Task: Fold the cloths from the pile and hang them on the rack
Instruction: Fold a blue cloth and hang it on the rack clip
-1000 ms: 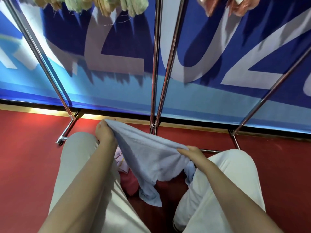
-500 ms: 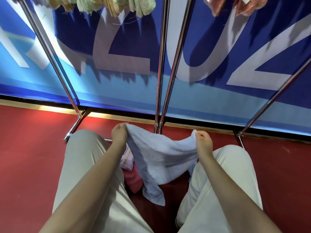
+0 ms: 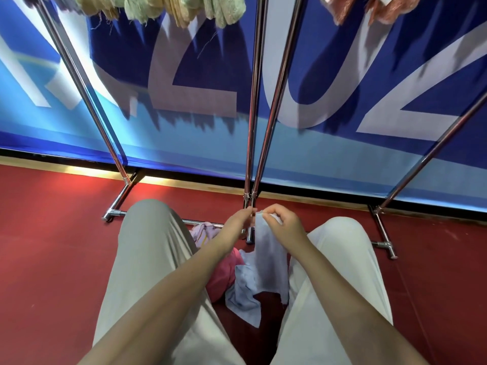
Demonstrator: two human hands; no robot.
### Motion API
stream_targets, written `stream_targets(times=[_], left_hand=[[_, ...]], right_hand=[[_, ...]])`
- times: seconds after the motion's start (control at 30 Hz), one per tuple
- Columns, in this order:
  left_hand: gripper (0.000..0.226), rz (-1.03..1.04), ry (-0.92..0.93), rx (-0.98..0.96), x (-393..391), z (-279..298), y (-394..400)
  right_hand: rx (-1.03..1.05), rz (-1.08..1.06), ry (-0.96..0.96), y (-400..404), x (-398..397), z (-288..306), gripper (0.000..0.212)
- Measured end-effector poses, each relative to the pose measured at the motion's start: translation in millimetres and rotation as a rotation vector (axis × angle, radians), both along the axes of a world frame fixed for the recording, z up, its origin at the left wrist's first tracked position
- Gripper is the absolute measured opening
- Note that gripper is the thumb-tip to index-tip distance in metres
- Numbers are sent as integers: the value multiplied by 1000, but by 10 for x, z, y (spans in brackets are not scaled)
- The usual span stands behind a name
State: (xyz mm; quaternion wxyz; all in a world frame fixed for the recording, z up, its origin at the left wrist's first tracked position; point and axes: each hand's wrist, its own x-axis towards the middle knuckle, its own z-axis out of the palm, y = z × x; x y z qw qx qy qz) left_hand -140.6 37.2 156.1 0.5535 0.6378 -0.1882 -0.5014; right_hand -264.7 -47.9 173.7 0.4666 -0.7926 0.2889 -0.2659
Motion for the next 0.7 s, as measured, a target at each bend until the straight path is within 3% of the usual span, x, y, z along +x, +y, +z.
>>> stream_targets(times=[0.1, 0.23, 0.47, 0.57, 0.7], left_hand=[[33, -61, 85, 9, -47, -21, 1], [35, -32, 28, 0, -101, -75, -20], [17, 95, -243, -51, -210, -66, 5], [28, 207, -245, -64, -226, -29, -12], [20, 401, -168, -77, -80, 28, -49]], right_hand=[[14, -52, 2, -16, -20, -12, 13], [32, -105, 32, -33, -86, -34, 15], [85, -87, 160, 18, -177, -255, 7], [52, -36, 222, 54, -175, -365, 16], [-19, -17, 288, 51, -190, -502, 32]])
